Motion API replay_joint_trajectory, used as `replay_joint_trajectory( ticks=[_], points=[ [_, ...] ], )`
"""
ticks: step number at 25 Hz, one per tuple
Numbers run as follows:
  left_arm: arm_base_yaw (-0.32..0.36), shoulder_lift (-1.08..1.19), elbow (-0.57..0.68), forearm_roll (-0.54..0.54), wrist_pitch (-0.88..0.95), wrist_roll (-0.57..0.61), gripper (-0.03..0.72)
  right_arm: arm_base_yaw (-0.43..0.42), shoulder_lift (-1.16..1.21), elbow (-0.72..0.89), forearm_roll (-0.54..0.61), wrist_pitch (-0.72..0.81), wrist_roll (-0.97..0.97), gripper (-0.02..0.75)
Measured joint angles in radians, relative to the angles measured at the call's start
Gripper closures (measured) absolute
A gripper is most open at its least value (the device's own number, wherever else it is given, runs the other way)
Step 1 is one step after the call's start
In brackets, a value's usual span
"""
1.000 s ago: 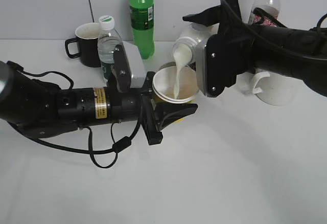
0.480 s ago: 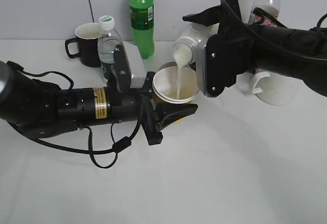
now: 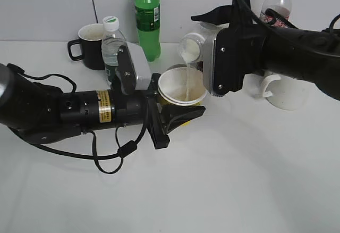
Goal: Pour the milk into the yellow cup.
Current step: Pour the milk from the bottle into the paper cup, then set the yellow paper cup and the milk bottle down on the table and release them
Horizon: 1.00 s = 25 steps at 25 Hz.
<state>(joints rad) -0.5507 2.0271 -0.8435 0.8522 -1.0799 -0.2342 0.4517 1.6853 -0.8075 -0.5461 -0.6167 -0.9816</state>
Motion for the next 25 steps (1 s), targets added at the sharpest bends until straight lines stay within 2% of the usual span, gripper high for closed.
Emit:
replay_joint_trajectory(
  ticks=[10,14,19,21,25],
  points=[
    [0.000,0.000,0.000,-0.032,-0.065,-0.001,0.283,0.000,0.000,0.000,0.004,-0.001,0.243,0.248],
    [0.017,0.000,0.000,-0.041,-0.065,-0.001,0.283,0.000,0.000,0.000,0.073,-0.028,0.353,0.248],
    [0.064,-0.001,0.020,-0.046,-0.064,-0.001,0.283,0.000,0.000,0.000,0.162,-0.075,0.473,0.248],
    [0.116,-0.023,0.053,-0.050,-0.061,-0.001,0.283,0.000,0.000,0.000,0.190,-0.076,0.555,0.248],
    [0.167,-0.040,0.092,-0.059,-0.062,-0.001,0.283,0.000,0.000,0.000,0.250,-0.076,0.700,0.248]
  ],
)
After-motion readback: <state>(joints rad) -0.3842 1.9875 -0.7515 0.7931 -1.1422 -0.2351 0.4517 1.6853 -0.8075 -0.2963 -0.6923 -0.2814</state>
